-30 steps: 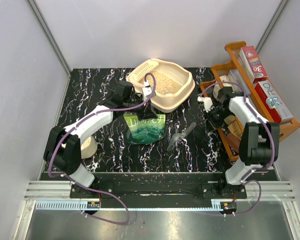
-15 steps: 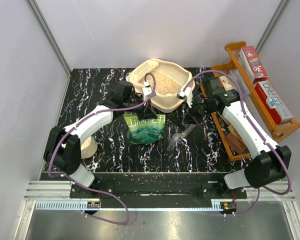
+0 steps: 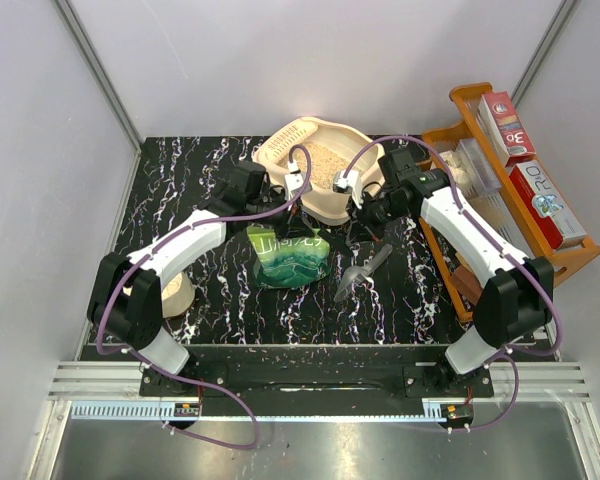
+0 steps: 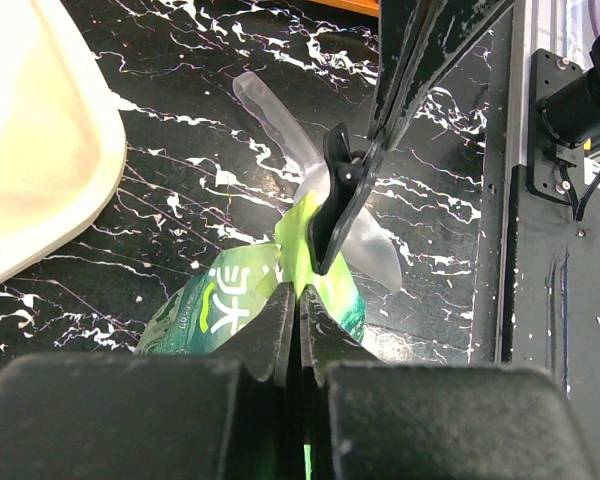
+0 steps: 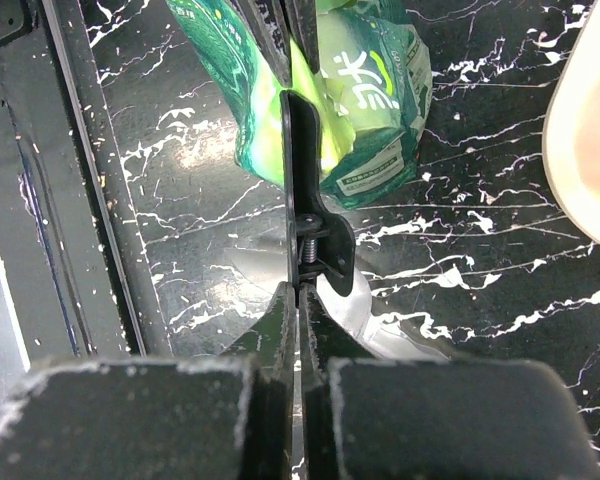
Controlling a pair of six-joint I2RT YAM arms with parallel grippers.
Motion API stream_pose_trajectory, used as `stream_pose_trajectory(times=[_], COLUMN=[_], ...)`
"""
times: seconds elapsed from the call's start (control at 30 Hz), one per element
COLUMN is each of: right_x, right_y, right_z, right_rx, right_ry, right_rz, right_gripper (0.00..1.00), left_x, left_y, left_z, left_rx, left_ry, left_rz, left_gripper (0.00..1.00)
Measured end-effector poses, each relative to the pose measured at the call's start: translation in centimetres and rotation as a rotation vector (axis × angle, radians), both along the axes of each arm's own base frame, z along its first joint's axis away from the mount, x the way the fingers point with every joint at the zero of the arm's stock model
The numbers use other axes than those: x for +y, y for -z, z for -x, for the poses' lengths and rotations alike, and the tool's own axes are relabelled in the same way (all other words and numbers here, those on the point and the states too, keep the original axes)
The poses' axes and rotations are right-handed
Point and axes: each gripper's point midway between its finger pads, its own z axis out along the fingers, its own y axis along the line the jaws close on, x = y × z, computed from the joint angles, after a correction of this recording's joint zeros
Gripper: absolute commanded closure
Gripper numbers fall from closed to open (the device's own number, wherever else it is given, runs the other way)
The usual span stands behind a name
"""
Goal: Fill the litter box with clean litter
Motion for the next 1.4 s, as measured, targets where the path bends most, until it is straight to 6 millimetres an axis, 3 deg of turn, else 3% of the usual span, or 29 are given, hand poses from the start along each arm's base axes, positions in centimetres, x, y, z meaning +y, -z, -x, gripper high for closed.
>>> stream_pose_trajectory(times=[0.17, 0.5, 0.8, 0.97, 1.17, 1.3, 1.4], right_x=[0.6, 0.7, 0.6, 0.7, 0.7, 0.7, 0.7], right_y=[0.5, 0.6, 0.9, 0.9, 0.9, 0.9, 0.9], right_z=[0.1, 0.0, -0.5, -0.9, -0.8, -0.8, -0.8], right_rx=[0.009, 0.024, 0.032, 0.024, 0.042, 0.045, 0.047], right_ry=[-0.015, 0.014, 0.052, 0.068, 0.083, 0.086, 0.088], right_rz=[0.005, 0.015, 0.03, 0.028, 0.026, 0.025, 0.025], right_gripper=[1.0, 1.0, 1.0, 1.0, 1.0, 1.0, 1.0], left_x=[0.0, -0.3, 0.2, 0.6, 0.5, 0.2, -0.2], left_y=[-0.1, -0.7, -0.2, 0.1, 0.0, -0.5, -0.8], left_z=[0.2, 0.9, 0.5, 0.5, 1.1, 0.9, 0.7], left_rx=[0.013, 0.036, -0.023, -0.051, -0.036, 0.001, 0.018], left_ry=[0.003, 0.044, 0.096, 0.11, 0.135, 0.104, 0.092], left_rz=[0.004, 0.038, -0.033, -0.062, -0.049, -0.026, -0.008], left_gripper=[0.8, 0.66, 0.66, 0.57, 0.56, 0.58, 0.71])
